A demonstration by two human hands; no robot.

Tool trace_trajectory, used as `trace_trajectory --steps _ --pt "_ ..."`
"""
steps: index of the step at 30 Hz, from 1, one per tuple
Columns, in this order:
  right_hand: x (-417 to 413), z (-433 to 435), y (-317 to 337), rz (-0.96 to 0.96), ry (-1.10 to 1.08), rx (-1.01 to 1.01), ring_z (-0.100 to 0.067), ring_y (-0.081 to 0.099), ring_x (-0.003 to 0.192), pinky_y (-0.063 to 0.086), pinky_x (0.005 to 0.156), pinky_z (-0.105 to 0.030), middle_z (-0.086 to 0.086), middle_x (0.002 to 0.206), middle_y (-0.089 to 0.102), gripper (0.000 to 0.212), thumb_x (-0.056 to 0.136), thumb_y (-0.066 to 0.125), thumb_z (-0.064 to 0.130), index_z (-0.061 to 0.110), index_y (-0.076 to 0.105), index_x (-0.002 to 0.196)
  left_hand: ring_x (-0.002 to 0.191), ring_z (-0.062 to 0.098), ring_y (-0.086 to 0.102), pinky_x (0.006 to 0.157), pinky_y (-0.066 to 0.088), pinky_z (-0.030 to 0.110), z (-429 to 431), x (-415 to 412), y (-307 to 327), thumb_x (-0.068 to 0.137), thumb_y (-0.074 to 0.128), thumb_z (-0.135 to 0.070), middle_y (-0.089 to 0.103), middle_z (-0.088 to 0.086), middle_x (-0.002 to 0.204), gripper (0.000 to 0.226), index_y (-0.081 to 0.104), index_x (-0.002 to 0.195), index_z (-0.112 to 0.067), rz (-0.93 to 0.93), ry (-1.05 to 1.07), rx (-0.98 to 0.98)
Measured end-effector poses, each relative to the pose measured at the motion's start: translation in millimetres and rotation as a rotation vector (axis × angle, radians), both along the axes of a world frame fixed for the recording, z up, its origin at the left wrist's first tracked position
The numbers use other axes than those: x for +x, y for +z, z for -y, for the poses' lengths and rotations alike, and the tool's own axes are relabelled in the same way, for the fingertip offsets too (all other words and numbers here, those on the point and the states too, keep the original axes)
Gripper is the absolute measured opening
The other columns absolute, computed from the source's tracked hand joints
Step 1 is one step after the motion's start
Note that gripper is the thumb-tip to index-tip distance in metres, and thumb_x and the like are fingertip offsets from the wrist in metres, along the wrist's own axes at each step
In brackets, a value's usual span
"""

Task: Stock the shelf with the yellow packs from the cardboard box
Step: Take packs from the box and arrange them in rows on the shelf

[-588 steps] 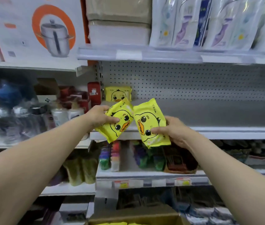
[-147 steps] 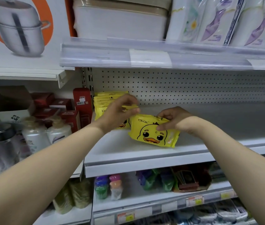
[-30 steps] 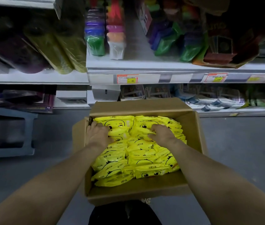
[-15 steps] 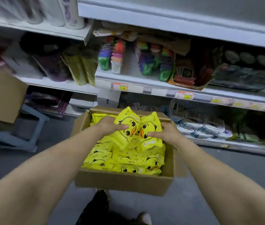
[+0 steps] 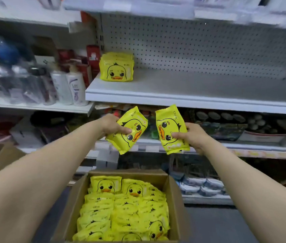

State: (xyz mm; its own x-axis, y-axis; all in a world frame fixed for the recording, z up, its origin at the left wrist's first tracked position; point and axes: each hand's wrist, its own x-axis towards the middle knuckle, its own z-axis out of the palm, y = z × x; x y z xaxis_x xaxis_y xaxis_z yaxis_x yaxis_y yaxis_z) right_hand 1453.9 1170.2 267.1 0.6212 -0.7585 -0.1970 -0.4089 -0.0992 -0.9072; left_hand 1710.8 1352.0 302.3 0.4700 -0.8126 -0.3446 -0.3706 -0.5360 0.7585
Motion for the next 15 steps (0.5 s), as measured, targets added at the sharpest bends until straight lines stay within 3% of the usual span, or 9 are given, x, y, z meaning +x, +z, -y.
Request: trace_trajectory --steps 2,6,9,15 --pt "7.6 3.8 24.4 0.050 -0.026 -0.001 -0.030 0.075 0.090 0.059 0.085 -0.052 -0.006 0.099 0.077 0.031 0.079 0.081 0.009 0.011 0.070 0.108 0.072 0.016 0.070 0.061 0.054 0.024 13.9 15.2 23.1 0.073 0.085 -0.030 0.075 0.005 0.088 0.030 0.073 0.094 -0.012 0.051 -0.019 -0.018" --pt "28.7 18.7 54.0 0.135 -0.075 -0.019 -0.029 0.075 0.091 0.059 0.085 -0.050 -0.007 0.100 0.077 0.033 0.079 0.082 0.009 0.010 0.070 0.109 0.083 0.027 0.072 0.080 0.059 0.039 43.2 47.3 52.9 0.071 0.086 -0.031 0.075 0.009 0.090 0.032 0.073 0.094 -0.012 0.104 -0.062 -0.047" --pt "44.6 35.4 65.7 0.161 -0.091 -0.020 -0.027 0.075 0.091 0.059 0.086 -0.049 -0.006 0.101 0.077 0.035 0.080 0.081 0.007 0.010 0.069 0.112 0.079 0.021 0.071 0.072 0.057 0.032 64.3 65.2 69.1 0.074 0.085 -0.026 0.075 0.007 0.090 0.028 0.072 0.097 -0.014 0.117 -0.099 -0.043" --pt "74.8 89.1 92.7 0.127 -0.040 -0.171 -0.024 0.075 0.087 0.061 0.080 -0.043 -0.004 0.098 0.077 0.038 0.076 0.084 0.005 0.011 0.068 0.110 0.081 0.020 0.071 0.070 0.057 0.031 106.9 104.4 94.0 0.073 0.085 -0.016 0.074 0.007 0.093 0.034 0.069 0.104 -0.012 0.188 -0.106 -0.039"
